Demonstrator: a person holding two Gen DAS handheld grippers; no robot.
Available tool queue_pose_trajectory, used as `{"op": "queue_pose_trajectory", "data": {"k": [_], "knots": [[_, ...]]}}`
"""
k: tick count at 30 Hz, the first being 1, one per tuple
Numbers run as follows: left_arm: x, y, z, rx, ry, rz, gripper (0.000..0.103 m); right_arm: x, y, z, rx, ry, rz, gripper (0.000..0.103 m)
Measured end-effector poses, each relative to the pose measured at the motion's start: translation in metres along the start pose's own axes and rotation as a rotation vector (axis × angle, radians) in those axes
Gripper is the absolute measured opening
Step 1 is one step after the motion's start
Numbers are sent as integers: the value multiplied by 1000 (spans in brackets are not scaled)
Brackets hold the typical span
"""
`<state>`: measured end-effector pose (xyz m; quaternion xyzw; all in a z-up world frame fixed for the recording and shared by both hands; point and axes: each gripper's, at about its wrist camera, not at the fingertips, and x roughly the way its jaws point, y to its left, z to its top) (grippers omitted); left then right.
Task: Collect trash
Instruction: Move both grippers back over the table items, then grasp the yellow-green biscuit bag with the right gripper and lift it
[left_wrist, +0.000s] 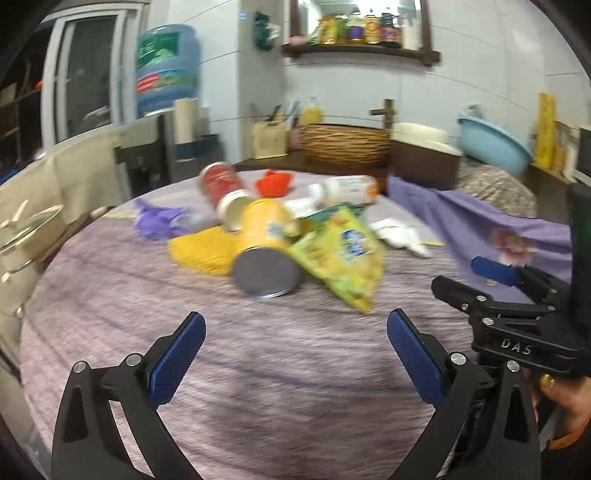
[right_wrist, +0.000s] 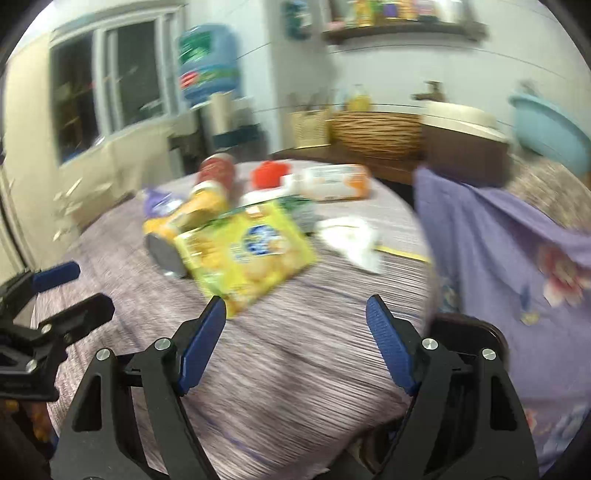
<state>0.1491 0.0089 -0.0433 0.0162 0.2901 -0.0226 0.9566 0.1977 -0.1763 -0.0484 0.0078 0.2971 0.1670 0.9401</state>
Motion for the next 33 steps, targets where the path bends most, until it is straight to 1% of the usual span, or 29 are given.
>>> {"op": "queue_pose_trajectory", "data": {"k": [3, 7, 10, 15, 20, 22, 26, 29, 30, 31, 32, 33], "knots": [[0, 25, -7, -44, 24, 33, 98, 14, 27, 3, -76, 24, 14, 78], [-2, 46, -15, -77, 41, 61, 98, 34, 60, 8, -179, 52, 0, 78], [-4, 53, -20, -89, 50, 66, 98, 49, 76, 10, -250, 81, -33, 78], [-5, 59, -24, -103, 54, 52, 98, 71, 93, 13, -356, 108, -97, 78], [-3, 60, -24, -108, 57, 43, 98, 95, 105, 14, -457, 127, -197, 77], [-2, 61, -24, -111, 61, 41, 98, 102, 109, 14, -496, 130, -234, 68], [-1, 64, -23, -117, 63, 38, 98, 103, 110, 15, -531, 117, -280, 61], [2, 64, -22, -118, 71, 26, 98, 106, 105, 18, -529, 121, -306, 38], [3, 63, -21, -114, 73, 22, 98, 107, 103, 19, -521, 122, -303, 23], [4, 62, -21, -109, 74, 22, 98, 106, 101, 20, -515, 122, -301, 18], [4, 61, -21, -105, 74, 23, 98, 105, 99, 21, -508, 115, -305, 17], [6, 60, -20, -99, 77, 24, 98, 102, 96, 22, -502, 99, -310, 14]]}}
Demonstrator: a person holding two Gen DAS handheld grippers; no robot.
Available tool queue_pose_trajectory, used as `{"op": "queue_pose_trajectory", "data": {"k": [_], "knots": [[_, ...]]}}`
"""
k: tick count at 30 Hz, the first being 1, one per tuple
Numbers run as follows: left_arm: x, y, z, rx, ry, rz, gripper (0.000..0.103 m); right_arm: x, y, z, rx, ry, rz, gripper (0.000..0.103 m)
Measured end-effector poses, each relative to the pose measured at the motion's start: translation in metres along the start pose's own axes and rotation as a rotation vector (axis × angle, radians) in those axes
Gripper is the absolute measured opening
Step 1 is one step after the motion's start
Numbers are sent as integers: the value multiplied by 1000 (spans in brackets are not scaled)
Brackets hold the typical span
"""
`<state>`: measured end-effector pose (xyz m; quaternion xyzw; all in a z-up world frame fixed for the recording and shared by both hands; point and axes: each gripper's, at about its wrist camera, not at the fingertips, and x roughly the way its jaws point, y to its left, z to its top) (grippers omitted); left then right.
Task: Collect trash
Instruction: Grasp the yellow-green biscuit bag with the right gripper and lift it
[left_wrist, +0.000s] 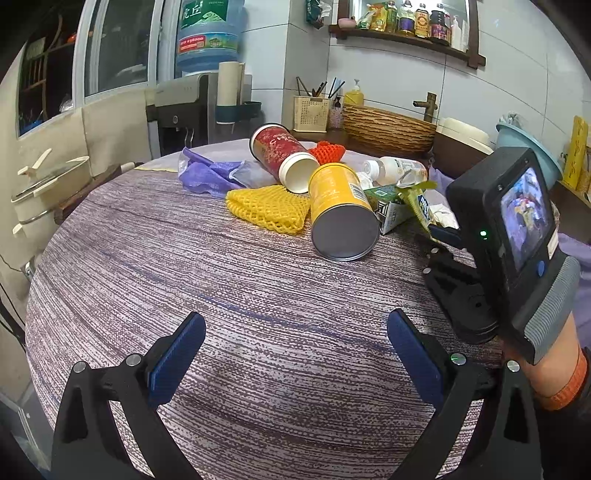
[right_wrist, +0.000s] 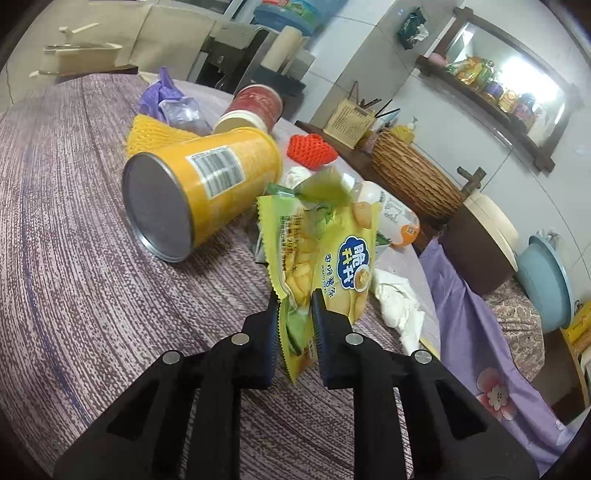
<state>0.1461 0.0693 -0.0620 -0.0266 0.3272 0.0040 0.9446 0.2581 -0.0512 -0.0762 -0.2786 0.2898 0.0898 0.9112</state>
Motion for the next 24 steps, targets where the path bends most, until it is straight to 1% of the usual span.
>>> {"op": "queue_pose_trajectory", "data": {"k": [4, 7, 11, 18, 21, 24], "knots": [[4, -3, 3, 6, 10, 0, 98, -10, -10, -4, 56, -34, 13, 7], [8, -8, 10, 23, 16, -9, 98, -21, -21, -7, 105, -69, 10, 5], [18, -15, 23, 52, 34, -19, 98, -36, -44, -13, 215, -104, 63, 4], [48, -25, 52, 64, 93, -53, 98, -61, -70, -25, 318, -151, 97, 4], [62, -34, 68, 80, 121, -79, 97, -70, -76, -30, 335, -164, 102, 4], [82, -44, 84, 124, 170, -68, 97, -77, -81, -36, 343, -168, 114, 4]]}}
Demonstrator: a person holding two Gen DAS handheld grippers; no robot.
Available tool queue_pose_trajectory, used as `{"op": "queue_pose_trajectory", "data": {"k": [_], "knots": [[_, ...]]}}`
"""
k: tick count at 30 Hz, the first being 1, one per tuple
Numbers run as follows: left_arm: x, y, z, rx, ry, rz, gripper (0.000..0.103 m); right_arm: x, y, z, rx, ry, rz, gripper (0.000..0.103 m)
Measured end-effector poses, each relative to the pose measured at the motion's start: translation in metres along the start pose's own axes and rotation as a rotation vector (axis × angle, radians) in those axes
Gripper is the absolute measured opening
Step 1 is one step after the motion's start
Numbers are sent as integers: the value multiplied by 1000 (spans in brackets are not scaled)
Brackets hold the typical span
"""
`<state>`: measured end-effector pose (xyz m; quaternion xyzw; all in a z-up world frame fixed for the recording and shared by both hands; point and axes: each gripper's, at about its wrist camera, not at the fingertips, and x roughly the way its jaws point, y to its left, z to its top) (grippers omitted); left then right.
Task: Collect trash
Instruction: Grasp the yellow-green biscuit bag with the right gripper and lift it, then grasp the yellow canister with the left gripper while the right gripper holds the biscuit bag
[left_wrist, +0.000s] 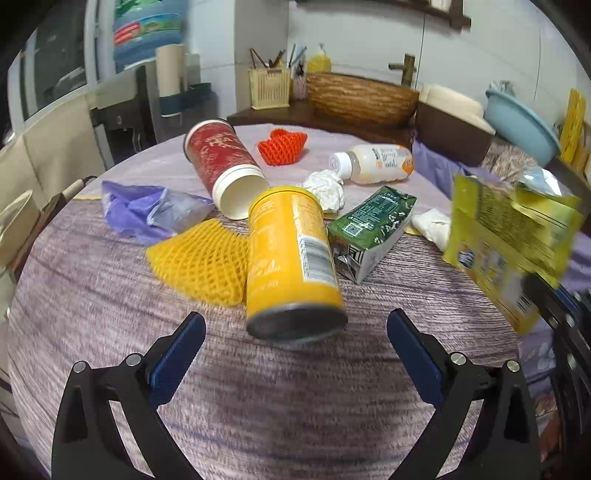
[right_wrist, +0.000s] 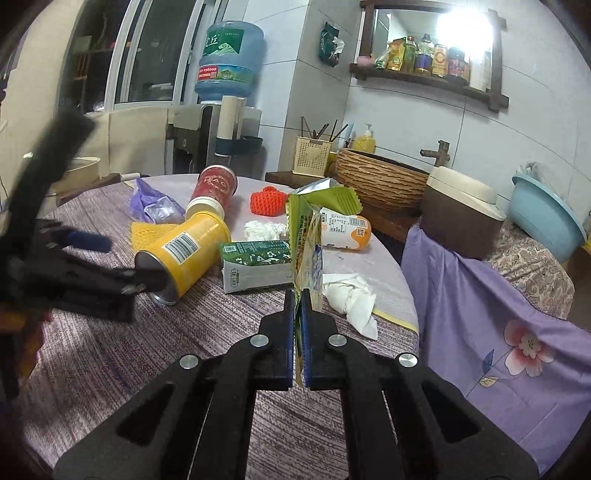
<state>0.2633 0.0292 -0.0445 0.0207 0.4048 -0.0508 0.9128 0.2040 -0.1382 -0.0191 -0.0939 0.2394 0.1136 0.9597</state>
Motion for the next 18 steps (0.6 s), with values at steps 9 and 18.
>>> {"op": "queue_pose_trajectory", "data": {"k": [9, 18], "knots": [[51, -10, 34, 139, 157, 22, 97, -19, -15, -12, 38, -16, 10, 4], [73, 1, 39, 135, 232, 47, 68, -18, -20, -20, 60, 1, 25, 4]]}}
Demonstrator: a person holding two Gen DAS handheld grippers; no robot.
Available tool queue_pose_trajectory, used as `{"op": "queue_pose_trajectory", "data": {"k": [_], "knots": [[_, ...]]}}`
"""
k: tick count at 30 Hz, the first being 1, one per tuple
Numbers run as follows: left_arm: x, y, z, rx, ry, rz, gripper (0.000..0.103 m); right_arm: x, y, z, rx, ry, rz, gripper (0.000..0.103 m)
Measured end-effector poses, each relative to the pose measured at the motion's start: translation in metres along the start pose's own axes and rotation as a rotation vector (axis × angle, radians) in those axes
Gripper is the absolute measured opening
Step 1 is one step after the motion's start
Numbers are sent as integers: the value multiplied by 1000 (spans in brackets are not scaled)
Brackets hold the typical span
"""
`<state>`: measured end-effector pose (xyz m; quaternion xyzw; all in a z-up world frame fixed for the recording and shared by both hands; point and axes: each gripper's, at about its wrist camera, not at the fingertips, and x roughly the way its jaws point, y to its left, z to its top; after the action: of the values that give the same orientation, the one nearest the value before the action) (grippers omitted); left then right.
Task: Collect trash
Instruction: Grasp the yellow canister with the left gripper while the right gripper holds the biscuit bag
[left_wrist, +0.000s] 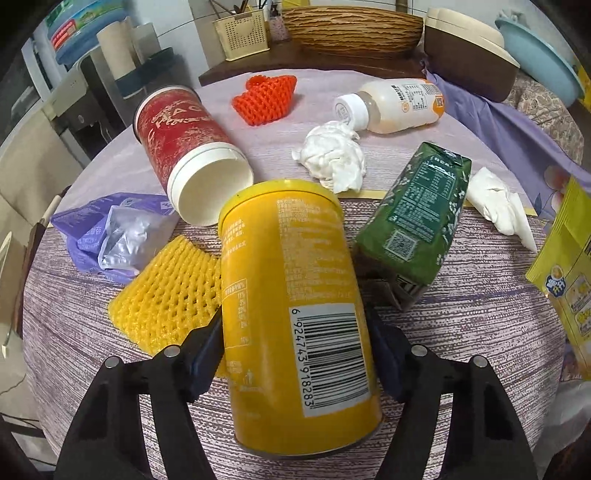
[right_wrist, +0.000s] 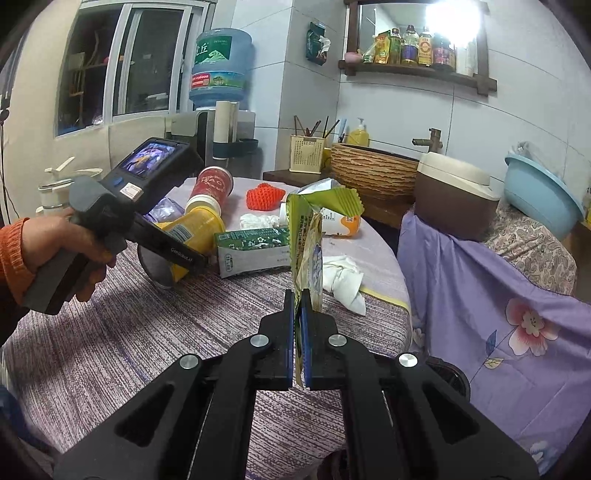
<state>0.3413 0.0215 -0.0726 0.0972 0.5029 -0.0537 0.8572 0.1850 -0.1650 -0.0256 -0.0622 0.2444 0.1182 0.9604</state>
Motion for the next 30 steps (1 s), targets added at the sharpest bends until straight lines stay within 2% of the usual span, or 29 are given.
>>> {"op": "queue_pose_trajectory", "data": {"k": [4, 8, 17, 21, 25, 30], "knots": [[-4, 5, -3, -27, -21, -8, 65, 2, 0, -2, 6, 7, 9, 4], [-17, 4, -15, -41, -82, -6, 65, 1, -2, -4, 21, 2, 19, 4], [-67, 1, -72, -109, -254, -25, 65, -2, -11, -11, 54, -4, 41, 4], [-89, 1, -96, -158, -323, -70, 65, -4, -11, -16, 57, -1, 44, 4], [-103, -10, -113, -176, -366, -102, 65, -8, -15, -25, 70, 2, 28, 4], [-118, -44, -125, -132, -418, -125, 65, -16, -42, -41, 113, 13, -43, 4]]}}
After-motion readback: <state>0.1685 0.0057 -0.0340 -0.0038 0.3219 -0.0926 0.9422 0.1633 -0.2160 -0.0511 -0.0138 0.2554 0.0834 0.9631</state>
